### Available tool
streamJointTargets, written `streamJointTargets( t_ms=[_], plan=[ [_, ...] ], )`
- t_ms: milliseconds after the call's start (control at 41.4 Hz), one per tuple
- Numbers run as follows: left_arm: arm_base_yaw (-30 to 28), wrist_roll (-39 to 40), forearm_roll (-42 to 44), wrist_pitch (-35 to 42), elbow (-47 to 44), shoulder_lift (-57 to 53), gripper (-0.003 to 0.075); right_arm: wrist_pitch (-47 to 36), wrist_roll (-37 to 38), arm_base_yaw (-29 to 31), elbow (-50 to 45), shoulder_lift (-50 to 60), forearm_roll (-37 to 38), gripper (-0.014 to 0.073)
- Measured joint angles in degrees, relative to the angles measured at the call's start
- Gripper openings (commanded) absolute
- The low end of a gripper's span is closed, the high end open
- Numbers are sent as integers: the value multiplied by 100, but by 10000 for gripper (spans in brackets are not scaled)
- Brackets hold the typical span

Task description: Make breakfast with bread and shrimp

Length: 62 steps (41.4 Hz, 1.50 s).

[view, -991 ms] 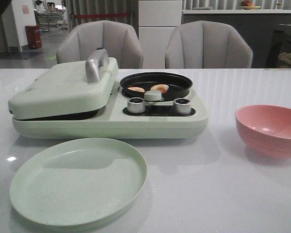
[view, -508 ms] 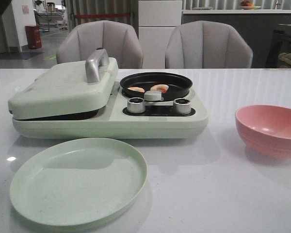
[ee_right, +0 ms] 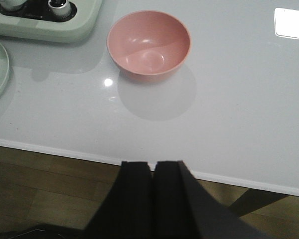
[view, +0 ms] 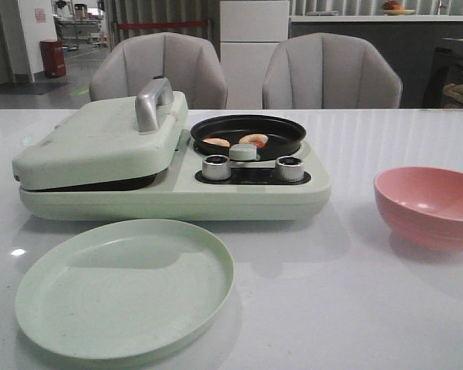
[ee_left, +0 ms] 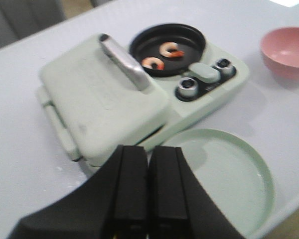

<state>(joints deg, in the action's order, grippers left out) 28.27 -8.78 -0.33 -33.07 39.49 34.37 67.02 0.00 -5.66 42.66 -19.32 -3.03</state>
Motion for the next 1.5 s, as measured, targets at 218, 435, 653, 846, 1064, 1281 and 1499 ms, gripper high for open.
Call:
streamJointTargets(
  t_ms=[218,435,653,846,1064,1281,1499],
  plan=[
    [-1155,0,81,740,-1238,-1713,104,0,0,0,0,0,0,36],
    [-2088,0,91,955,-2290,-2988,104,0,0,0,0,0,0,36],
    [-2461,405,154,1585,-3108,-3466,104,0,0,0,0,0,0,36],
    [-2460,1343,686,2482,-3863,-3464,104,0,0,0,0,0,0,36],
    [-2460,921,226,3307,-3971,-3464,104,0,0,0,0,0,0,36],
    [-2460,730,203,3447,-3971,-3464,104,0,0,0,0,0,0,36],
    [-2460,878,290,3436,-3971,-3464,104,0,0,0,0,0,0,36]
  ],
)
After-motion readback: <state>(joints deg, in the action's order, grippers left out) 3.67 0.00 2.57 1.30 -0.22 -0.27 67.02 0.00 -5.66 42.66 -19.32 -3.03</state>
